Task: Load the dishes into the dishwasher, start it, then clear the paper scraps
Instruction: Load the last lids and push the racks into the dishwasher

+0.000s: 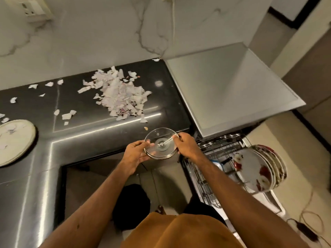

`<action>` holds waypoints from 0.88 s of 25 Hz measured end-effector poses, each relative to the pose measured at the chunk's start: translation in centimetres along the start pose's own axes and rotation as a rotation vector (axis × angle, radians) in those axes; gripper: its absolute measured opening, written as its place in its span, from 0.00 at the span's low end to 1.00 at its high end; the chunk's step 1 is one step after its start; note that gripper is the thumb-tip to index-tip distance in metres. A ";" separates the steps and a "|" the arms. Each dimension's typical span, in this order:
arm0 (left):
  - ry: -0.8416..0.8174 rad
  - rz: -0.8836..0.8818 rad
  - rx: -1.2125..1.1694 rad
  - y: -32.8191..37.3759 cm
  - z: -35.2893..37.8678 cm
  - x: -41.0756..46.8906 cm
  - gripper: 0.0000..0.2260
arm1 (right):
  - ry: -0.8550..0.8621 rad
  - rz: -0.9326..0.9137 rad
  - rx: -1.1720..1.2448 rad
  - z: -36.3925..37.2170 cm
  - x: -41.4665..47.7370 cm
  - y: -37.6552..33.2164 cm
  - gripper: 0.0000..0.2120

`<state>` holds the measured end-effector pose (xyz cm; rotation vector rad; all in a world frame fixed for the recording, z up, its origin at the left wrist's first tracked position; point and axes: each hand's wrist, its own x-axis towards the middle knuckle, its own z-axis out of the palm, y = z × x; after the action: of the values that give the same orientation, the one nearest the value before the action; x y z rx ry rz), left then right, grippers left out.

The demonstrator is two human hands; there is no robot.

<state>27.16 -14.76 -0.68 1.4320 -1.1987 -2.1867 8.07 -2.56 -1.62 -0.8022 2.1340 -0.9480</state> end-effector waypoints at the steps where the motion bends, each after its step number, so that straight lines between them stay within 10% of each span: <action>1: -0.030 -0.009 0.027 -0.4 1.3 0.1 0.14 | 0.012 0.018 0.003 -1.0 -0.6 1.2 0.15; 12: -0.196 -0.128 0.397 -7.0 17.3 2.8 0.11 | 0.067 0.283 0.260 -12.8 -5.1 14.5 0.13; 17: -0.181 0.153 1.360 -9.2 24.4 5.3 0.13 | 0.114 0.374 0.210 -16.0 -4.0 22.0 0.11; 22: -0.484 0.255 1.500 -12.8 29.6 8.9 0.17 | 0.183 0.568 0.326 -17.1 -1.7 28.5 0.09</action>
<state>0.28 2.34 -10.90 0.8335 -3.2984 -1.2734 -11.36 21.01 -14.83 0.0601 2.1026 -1.0370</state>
